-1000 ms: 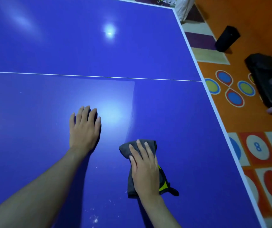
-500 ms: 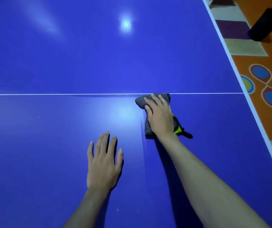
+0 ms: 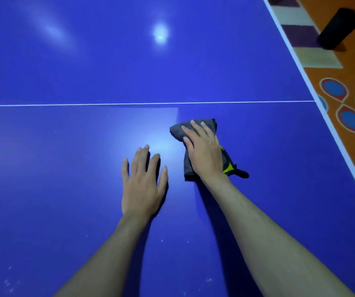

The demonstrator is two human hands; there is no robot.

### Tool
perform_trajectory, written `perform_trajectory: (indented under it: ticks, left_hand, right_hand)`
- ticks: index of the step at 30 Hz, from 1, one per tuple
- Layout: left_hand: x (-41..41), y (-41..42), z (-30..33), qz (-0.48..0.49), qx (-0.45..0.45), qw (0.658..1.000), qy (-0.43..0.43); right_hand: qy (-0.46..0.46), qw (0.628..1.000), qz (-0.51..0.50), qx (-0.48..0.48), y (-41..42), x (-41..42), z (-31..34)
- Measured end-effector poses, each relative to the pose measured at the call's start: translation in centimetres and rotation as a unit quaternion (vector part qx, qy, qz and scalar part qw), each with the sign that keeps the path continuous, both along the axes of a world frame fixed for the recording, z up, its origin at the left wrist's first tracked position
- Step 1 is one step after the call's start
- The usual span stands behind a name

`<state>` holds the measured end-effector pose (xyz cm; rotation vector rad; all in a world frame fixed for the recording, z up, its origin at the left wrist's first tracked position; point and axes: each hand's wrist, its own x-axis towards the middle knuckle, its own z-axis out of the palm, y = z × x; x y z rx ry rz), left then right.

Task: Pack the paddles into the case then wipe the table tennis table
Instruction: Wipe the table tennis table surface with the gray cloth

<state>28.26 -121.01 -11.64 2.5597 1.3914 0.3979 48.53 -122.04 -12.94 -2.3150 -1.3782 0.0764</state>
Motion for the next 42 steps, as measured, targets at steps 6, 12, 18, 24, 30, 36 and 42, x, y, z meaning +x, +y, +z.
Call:
perform_trajectory:
  ticks: [6,12,18,24,30,36,42]
  left_hand:
    - [-2.4,-0.3,0.9,0.019,-0.007,0.988,-0.151]
    - [-9.3,0.4,0.8,-0.032,0.096,0.994,-0.032]
    - [-12.4,2.0,-0.1,0.033,0.030,0.999,0.007]
    - [-12.4,1.6,0.1,0.061,0.012,0.998,0.017]
    - [-12.4,2.2,-0.4,0.060,0.006,0.997,0.050]
    - [-12.5,2.7,-1.0,0.052,0.023,0.996,0.069]
    - [-12.6,2.7,-1.0,0.047,0.028,0.996,0.077]
  right_hand:
    - [-0.013,0.999,-0.019,-0.023,-11.3,-10.5,0.4]
    - [-0.029,0.999,-0.011,-0.038,-19.9,-18.9,0.4]
    - [-0.025,0.998,0.001,-0.050,-19.1,-18.6,0.2]
    - [-0.031,0.999,0.011,-0.032,-8.8,-12.7,0.0]
    - [-0.004,1.000,0.023,0.001,4.6,-6.0,-0.1]
    - [0.017,1.000,0.022,-0.002,14.3,-2.4,0.1]
    - [0.039,0.999,0.014,-0.007,13.8,-3.3,0.4]
